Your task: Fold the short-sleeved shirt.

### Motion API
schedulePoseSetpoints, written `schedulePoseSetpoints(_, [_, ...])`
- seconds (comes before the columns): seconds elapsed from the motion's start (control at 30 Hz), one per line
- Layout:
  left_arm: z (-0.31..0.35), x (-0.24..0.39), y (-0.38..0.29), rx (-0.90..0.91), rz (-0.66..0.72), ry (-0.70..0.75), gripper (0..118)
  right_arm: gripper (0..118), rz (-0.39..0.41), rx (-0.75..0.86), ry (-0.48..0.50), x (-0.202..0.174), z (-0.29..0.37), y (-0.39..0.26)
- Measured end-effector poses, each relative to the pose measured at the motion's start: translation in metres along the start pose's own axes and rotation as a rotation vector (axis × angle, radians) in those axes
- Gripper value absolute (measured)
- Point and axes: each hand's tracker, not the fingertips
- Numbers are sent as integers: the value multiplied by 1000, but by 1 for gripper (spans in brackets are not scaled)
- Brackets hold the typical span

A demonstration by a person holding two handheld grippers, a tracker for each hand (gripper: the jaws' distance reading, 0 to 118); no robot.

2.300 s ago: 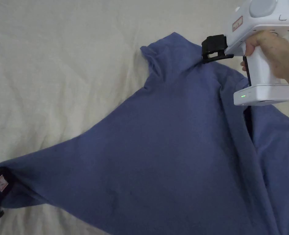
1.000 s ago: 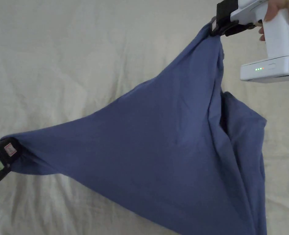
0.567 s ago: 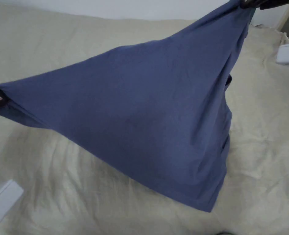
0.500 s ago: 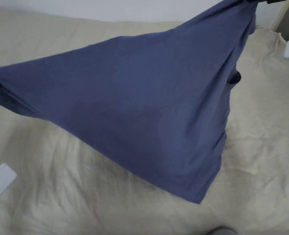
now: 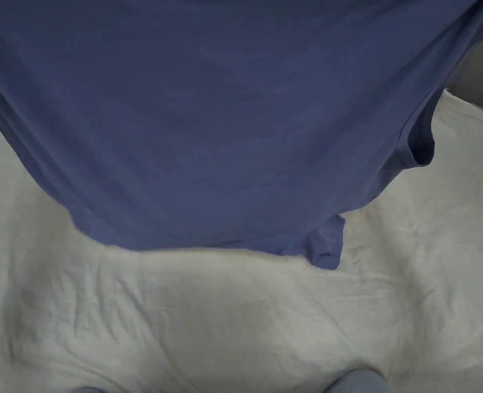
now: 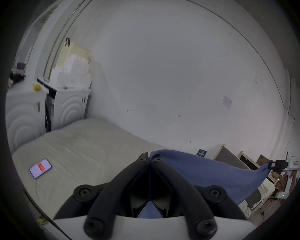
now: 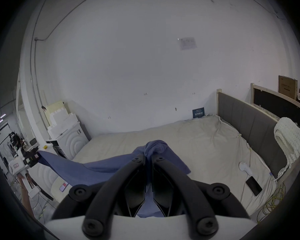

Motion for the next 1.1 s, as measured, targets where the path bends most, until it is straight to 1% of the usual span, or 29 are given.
schedulePoseSetpoints(0.07, [7, 5, 18, 19, -11, 0, 0, 4, -9, 28, 7, -3, 11, 6])
schedulePoseSetpoints(0.17, [9, 13, 41, 37, -27, 14, 0, 4, 5, 52, -1, -6, 18, 18])
schedulePoseSetpoints(0.3, [-6, 22, 61, 23, -37, 42, 0, 4, -5, 60, -19, -16, 9, 33])
schedulePoseSetpoints(0.37, [-19, 26, 67, 23, -55, 71, 0, 4, 3, 62, -37, -23, -2, 42])
schedulePoseSetpoints(0.47, [-46, 37, 73, 27, -91, 135, 0, 4, 36, 63, -75, -33, -24, 58])
schedulePoseSetpoints(0.53, [-68, 45, 75, 32, -135, 186, 0, 4, 92, 51, -134, -39, -46, 73])
schedulePoseSetpoints(0.6, [-94, 52, 76, 30, -181, 228, 0, 4, 112, 56, -177, -46, -69, 85])
schedulePoseSetpoints(0.67, [-122, 58, 79, 15, -194, 273, 0, 4, 109, 66, -194, -52, -91, 97])
schedulePoseSetpoints(0.77, [-162, 67, 88, 24, -172, 299, 0, 4, 102, 97, -236, -57, -125, 119])
schedulePoseSetpoints(0.87, [-201, 80, 99, 56, -191, 343, 0, 4, 120, 140, -273, -65, -156, 137])
schedulePoseSetpoints(0.93, [-226, 89, 105, 82, -228, 348, 0, 4, 122, 169, -309, -68, -179, 149])
schedulePoseSetpoints(1.03, [-259, 98, 108, 90, -233, 370, 0, 4, 63, 187, -317, -63, -211, 158])
schedulePoseSetpoints(1.1, [-278, 104, 106, 115, -218, 380, 0, 4, 50, 215, -331, -59, -229, 158])
